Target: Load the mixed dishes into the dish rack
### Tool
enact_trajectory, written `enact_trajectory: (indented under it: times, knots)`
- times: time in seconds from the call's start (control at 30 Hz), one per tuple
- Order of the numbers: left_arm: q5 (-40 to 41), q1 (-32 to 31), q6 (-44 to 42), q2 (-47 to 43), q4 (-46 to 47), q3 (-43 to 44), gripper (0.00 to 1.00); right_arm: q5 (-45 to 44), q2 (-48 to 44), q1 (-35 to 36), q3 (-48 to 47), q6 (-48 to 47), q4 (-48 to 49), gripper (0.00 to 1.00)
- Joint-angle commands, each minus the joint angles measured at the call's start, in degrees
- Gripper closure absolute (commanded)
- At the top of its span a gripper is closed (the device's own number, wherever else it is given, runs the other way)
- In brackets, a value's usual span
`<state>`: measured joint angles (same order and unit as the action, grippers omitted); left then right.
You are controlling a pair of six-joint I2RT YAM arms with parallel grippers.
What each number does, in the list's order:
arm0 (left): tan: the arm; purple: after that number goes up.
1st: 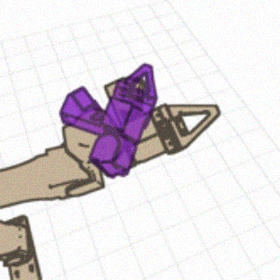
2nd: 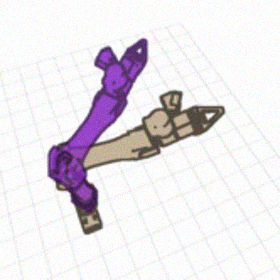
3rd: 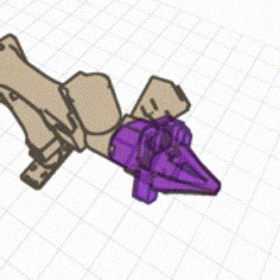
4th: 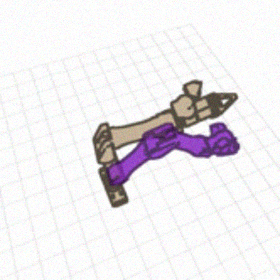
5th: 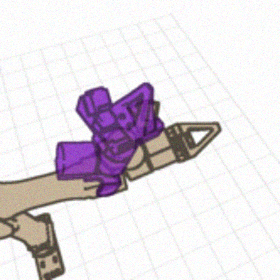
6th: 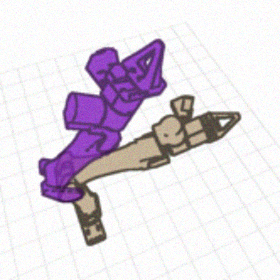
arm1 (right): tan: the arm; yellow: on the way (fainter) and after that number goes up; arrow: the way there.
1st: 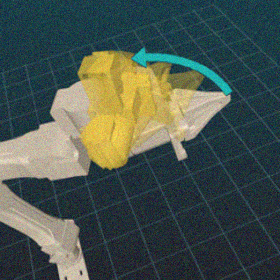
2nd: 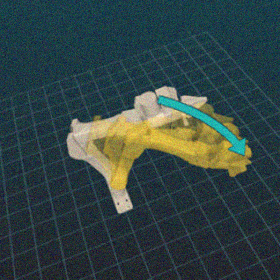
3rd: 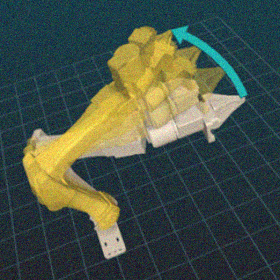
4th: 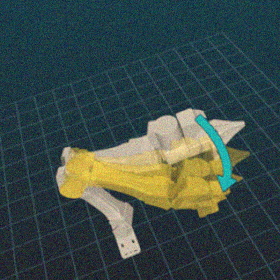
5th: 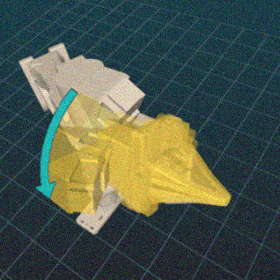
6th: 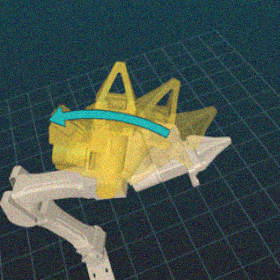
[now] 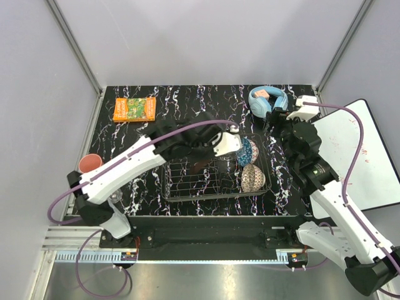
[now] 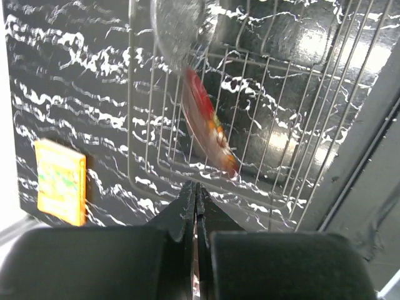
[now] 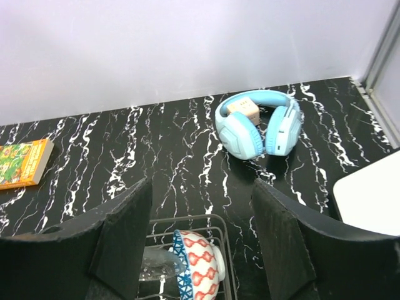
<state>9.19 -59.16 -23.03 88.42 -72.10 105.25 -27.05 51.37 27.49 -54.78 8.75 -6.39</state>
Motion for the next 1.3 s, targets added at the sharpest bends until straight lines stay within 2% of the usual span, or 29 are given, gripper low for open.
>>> enact_trajectory:
  times: [0.0, 0.17, 0.47, 0.57, 0.7, 0.87, 1.17, 1.27]
  knots:
    - [2.06, -1.31, -2.99, 3.24, 5.82, 0.58, 1.00, -3.54, -2.33, -0.33, 0.99, -1.02, 0.24, 0.28]
    - [1.00, -1.40, -1.94, 5.97, 8.54, -1.01, 1.00, -3.71, -2.51, -0.41, 1.61, -2.16, -0.11, 0.28]
    - [2.94, 1.23, -2.11, 0.79, 13.03, -11.11, 1.00, -1.08, 0.66, -0.41, 1.43, -1.72, -0.20, 0.26]
    - [3.29, 3.86, -3.25, -1.84, 17.05, -17.26, 1.00, 0.41, 0.22, -0.41, 2.05, -1.72, -0.20, 0.27]
    - [0.22, 10.88, -4.75, -4.40, 23.22, -29.10, 1.00, 1.82, -0.40, -0.41, 2.31, -1.55, -0.81, 0.27]
    - [0.56, 12.92, -5.89, -3.79, 30.61, -39.75, 1.00, 6.91, -1.01, -0.41, 1.53, -0.41, -2.48, 0.28]
    - [1.36, 16.00, -5.45, 2.98, 33.68, -44.34, 1.00, 15.70, -0.84, -0.41, 2.58, 3.55, -5.73, 0.31]
    - [0.22, 16.96, -4.66, 3.95, 34.65, -44.52, 1.00, 18.51, -0.14, -0.33, 2.75, 3.64, -6.18, 0.28]
